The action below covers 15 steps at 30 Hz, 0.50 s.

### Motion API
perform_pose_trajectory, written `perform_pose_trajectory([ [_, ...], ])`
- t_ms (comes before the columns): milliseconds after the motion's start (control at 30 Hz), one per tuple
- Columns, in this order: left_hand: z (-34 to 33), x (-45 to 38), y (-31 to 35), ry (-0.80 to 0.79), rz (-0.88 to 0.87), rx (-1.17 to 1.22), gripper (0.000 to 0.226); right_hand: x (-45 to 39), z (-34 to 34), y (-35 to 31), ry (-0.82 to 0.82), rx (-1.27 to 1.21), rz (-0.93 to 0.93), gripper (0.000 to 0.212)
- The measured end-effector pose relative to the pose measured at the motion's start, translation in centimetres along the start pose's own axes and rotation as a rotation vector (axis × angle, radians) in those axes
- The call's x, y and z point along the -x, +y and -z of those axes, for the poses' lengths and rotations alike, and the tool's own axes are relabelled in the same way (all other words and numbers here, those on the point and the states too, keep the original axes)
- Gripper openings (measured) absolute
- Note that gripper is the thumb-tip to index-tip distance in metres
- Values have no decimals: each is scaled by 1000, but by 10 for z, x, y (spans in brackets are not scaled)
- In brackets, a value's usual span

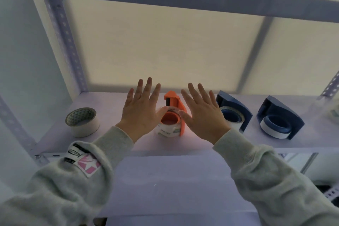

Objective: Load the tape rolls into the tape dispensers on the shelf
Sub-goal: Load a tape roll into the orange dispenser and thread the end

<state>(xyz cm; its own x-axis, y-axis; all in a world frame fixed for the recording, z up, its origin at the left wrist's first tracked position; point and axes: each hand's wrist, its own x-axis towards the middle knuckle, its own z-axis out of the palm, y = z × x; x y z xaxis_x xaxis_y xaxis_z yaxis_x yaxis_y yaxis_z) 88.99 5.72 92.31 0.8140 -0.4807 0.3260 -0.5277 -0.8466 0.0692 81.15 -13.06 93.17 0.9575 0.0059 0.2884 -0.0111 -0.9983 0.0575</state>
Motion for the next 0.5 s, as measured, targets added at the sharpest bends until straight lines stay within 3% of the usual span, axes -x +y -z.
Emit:
perform_pose_trajectory([
  [300,8,-14,62,81,-90,34,75,31,6,54,55,-17,-102,65],
  [500,-9,-43,155,88,-111,-25,73,52,12,149,110,20,-107,65],
])
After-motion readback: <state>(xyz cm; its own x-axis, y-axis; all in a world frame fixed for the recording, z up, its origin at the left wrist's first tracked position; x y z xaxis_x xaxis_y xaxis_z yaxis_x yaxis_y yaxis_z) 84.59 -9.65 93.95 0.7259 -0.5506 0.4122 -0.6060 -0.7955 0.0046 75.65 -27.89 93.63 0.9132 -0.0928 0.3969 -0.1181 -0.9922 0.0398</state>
